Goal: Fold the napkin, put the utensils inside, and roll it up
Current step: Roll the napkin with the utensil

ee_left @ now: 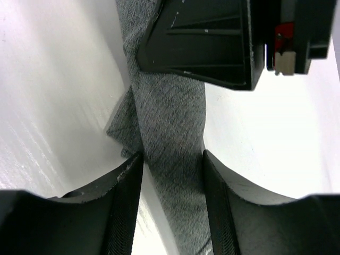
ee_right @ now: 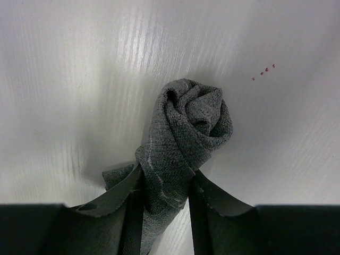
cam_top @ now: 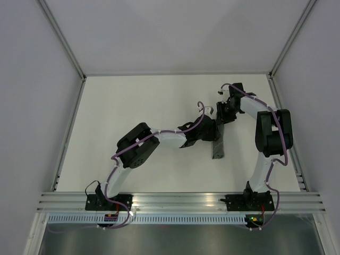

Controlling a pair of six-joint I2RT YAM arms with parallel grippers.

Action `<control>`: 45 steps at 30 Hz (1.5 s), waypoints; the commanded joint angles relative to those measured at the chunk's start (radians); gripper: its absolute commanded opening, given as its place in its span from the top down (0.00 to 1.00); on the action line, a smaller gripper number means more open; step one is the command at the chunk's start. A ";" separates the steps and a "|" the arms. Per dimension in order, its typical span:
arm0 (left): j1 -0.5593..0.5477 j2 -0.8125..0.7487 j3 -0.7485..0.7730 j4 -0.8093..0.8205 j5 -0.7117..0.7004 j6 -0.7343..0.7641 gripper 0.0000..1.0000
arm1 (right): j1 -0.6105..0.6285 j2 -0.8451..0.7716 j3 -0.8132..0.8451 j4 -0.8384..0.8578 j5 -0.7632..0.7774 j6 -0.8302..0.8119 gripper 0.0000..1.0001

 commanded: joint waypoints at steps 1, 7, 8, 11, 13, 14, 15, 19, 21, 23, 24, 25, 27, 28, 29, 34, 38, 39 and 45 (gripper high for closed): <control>0.007 -0.066 -0.030 0.020 0.023 0.049 0.46 | 0.014 0.036 0.047 0.022 0.193 -0.025 0.75; 0.015 -0.120 -0.069 0.052 0.021 0.058 0.45 | 0.035 0.060 0.092 0.024 0.297 -0.043 0.76; 0.018 -0.129 -0.076 0.056 0.020 0.055 0.45 | 0.037 0.067 0.098 0.025 0.309 -0.046 0.76; 0.025 -0.167 -0.106 0.070 0.017 0.052 0.45 | 0.046 0.085 0.121 0.028 0.355 -0.062 0.76; 0.031 -0.200 -0.127 0.073 0.015 0.052 0.45 | 0.052 0.106 0.144 0.028 0.395 -0.069 0.76; 0.033 -0.213 -0.133 0.073 0.015 0.052 0.45 | 0.057 0.114 0.153 0.030 0.410 -0.071 0.76; 0.036 -0.226 -0.141 0.073 0.012 0.053 0.45 | 0.058 0.120 0.161 0.030 0.421 -0.074 0.76; 0.050 -0.308 -0.196 0.063 0.003 0.063 0.45 | 0.073 0.168 0.215 0.040 0.516 -0.095 0.76; 0.054 -0.333 -0.216 0.052 -0.005 0.070 0.45 | 0.080 0.183 0.248 0.037 0.542 -0.102 0.76; 0.058 -0.365 -0.225 0.034 -0.013 0.081 0.45 | 0.087 0.209 0.273 0.036 0.581 -0.109 0.75; 0.061 -0.373 -0.233 0.027 -0.013 0.086 0.45 | 0.093 0.218 0.293 0.034 0.596 -0.115 0.75; 0.061 -0.381 -0.234 0.021 -0.016 0.090 0.45 | 0.095 0.237 0.302 0.036 0.611 -0.120 0.75; 0.064 -0.401 -0.242 0.007 -0.014 0.095 0.45 | 0.109 0.258 0.330 0.034 0.644 -0.126 0.75; 0.065 -0.408 -0.245 0.004 -0.016 0.099 0.45 | 0.112 0.266 0.337 0.033 0.656 -0.131 0.75; 0.067 -0.420 -0.250 -0.002 -0.017 0.101 0.45 | 0.115 0.272 0.345 0.034 0.679 -0.132 0.75; 0.073 -0.447 -0.265 -0.020 -0.014 0.113 0.45 | 0.149 0.303 0.362 0.074 0.773 -0.180 0.75; 0.077 -0.459 -0.268 -0.029 -0.009 0.121 0.45 | 0.156 0.320 0.373 0.077 0.777 -0.183 0.75; 0.081 -0.459 -0.267 -0.032 -0.008 0.122 0.45 | 0.161 0.324 0.373 0.080 0.777 -0.184 0.74; 0.087 -0.450 -0.267 -0.032 0.014 0.122 0.45 | 0.167 0.329 0.390 0.071 0.759 -0.165 0.66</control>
